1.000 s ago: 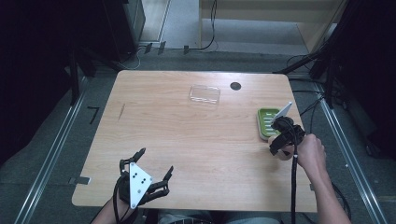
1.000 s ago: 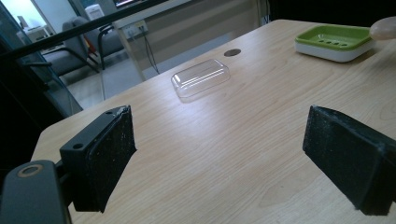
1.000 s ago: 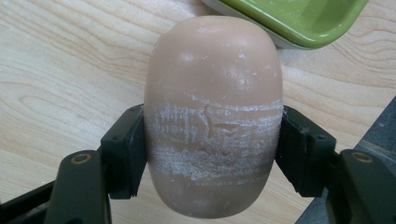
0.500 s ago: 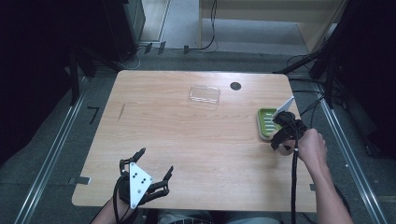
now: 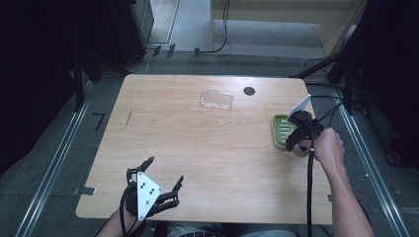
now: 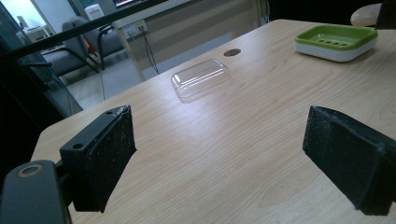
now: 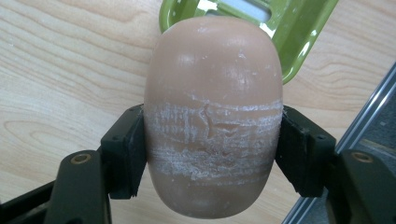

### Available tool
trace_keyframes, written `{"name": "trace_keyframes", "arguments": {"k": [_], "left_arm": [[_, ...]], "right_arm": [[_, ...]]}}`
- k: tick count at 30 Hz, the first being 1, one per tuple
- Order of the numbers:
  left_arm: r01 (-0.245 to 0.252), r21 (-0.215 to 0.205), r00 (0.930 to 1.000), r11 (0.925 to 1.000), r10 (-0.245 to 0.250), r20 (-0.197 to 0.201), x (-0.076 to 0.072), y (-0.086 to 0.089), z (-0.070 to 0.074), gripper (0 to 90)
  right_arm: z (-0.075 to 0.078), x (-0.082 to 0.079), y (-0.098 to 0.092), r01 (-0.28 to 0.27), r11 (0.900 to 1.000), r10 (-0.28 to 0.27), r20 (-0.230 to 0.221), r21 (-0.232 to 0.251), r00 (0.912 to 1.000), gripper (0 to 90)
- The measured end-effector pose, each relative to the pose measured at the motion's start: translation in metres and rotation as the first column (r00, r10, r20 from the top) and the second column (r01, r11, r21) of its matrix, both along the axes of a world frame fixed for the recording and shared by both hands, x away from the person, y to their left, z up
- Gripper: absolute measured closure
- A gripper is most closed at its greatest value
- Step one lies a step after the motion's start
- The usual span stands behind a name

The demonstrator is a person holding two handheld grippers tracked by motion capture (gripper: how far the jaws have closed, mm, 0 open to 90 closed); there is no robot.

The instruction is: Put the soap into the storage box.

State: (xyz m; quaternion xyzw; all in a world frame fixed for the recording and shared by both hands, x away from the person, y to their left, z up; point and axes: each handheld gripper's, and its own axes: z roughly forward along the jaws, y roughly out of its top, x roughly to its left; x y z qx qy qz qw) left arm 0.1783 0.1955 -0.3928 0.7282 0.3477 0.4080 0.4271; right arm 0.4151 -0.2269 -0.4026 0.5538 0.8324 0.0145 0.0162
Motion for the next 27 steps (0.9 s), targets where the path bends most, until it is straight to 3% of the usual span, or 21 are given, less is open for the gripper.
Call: {"name": "trace_keyframes", "arguments": {"k": [12,27], "left_arm": [[0.0,-0.001,1.0,1.0,0.0,0.0,0.0,0.0,0.0,9.9],[-0.001,-0.001,1.0,1.0,0.001,-0.002,0.0,0.0,0.0,9.9]], "right_arm": [[0.009,0.016,0.004,0.008,1.0,-0.008,0.001,0.002,1.0,33.2],[-0.002,0.03,0.0,0.054,0.998,-0.054,0.0,0.034,0.9986,33.2]]}}
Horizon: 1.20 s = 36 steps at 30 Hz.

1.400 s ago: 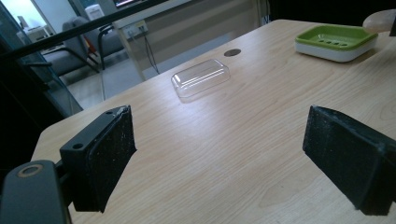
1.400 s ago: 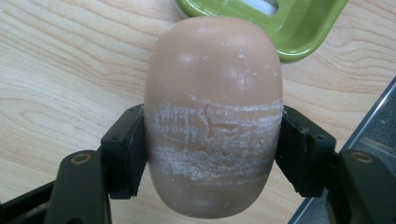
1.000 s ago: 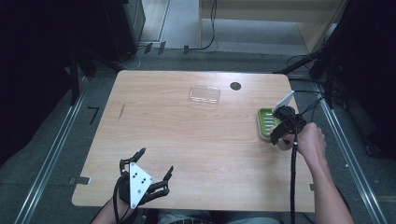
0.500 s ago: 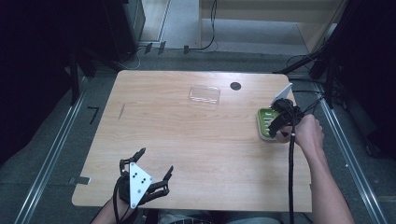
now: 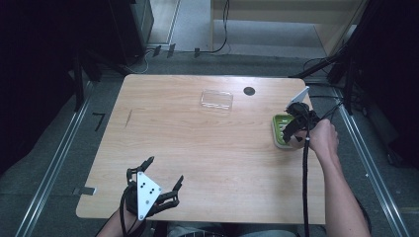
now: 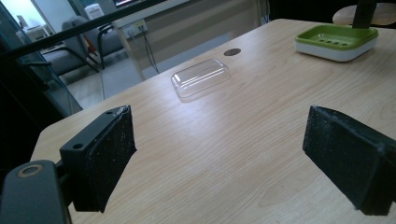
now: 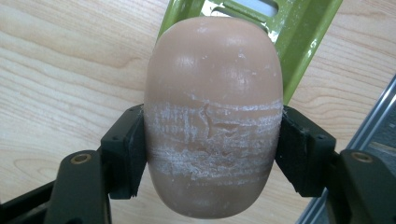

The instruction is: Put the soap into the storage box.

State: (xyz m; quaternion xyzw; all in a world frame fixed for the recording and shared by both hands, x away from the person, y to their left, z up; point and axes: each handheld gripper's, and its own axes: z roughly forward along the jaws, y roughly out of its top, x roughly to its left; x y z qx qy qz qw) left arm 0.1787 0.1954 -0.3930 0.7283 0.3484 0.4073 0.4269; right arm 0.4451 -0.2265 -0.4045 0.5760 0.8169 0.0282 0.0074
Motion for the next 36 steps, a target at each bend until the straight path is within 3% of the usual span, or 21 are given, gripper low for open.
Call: {"name": "trace_keyframes", "arguments": {"k": [25,36], "left_arm": [[0.0,0.0,1.0,1.0,0.0,0.0,0.0,0.0,0.0,9.9],[0.0,0.001,1.0,1.0,0.0,0.0,0.0,0.0,0.0,9.9]], "right_arm": [[-0.009,0.017,-0.001,0.068,0.997,-0.068,0.013,0.024,0.9976,33.2],[-0.012,0.026,0.002,0.071,0.997,-0.071,0.009,0.02,0.9974,33.2]]}}
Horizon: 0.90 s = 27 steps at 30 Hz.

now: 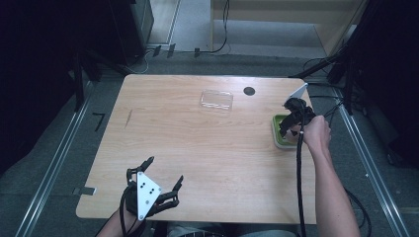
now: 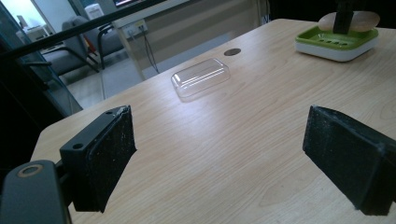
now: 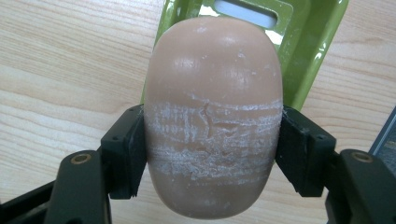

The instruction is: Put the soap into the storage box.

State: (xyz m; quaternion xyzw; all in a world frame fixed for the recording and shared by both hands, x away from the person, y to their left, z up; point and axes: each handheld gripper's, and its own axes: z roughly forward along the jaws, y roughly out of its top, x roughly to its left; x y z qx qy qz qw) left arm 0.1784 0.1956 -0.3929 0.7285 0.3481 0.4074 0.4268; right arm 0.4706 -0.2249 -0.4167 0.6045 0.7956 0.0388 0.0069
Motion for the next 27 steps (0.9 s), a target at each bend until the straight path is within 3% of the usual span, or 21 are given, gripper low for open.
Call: {"name": "trace_keyframes", "arguments": {"k": [27], "left_arm": [[0.002,0.002,1.0,1.0,-0.002,0.002,0.0,0.0,0.0,9.9]], "right_arm": [[-0.015,0.015,0.002,0.043,0.999,-0.043,-0.011,0.002,0.999,33.2]]}}
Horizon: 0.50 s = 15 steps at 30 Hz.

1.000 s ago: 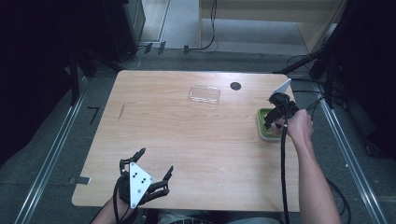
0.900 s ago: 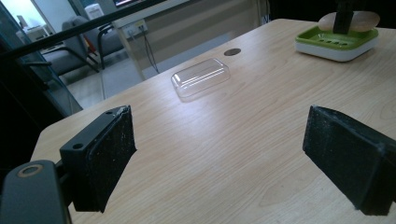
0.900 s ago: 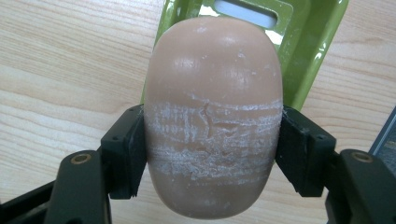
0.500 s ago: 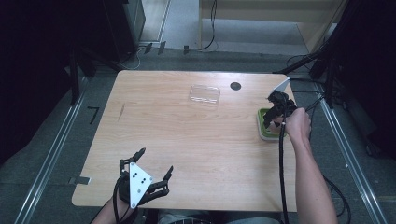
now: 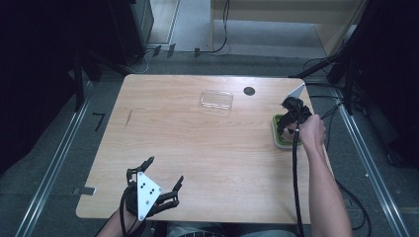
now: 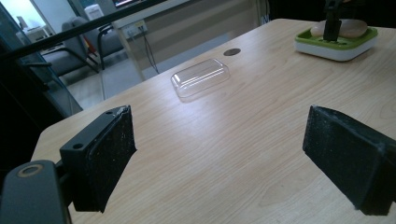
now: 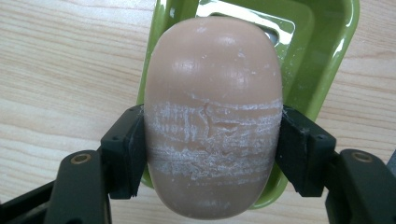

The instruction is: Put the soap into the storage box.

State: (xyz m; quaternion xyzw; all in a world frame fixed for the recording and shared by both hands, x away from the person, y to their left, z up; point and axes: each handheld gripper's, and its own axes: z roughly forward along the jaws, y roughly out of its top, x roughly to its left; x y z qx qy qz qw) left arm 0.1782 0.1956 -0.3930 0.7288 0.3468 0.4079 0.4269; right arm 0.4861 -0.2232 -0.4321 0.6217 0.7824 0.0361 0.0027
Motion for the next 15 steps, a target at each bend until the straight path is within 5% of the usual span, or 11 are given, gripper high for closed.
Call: {"name": "trace_keyframes", "arguments": {"k": [15], "left_arm": [[0.002,0.004,1.0,1.0,-0.002,0.002,-0.0002,-0.0003,0.0,9.9]], "right_arm": [[-0.0093,0.0047,-0.0057,0.069,0.998,-0.069,0.006,0.012,0.9976,33.2]]}}
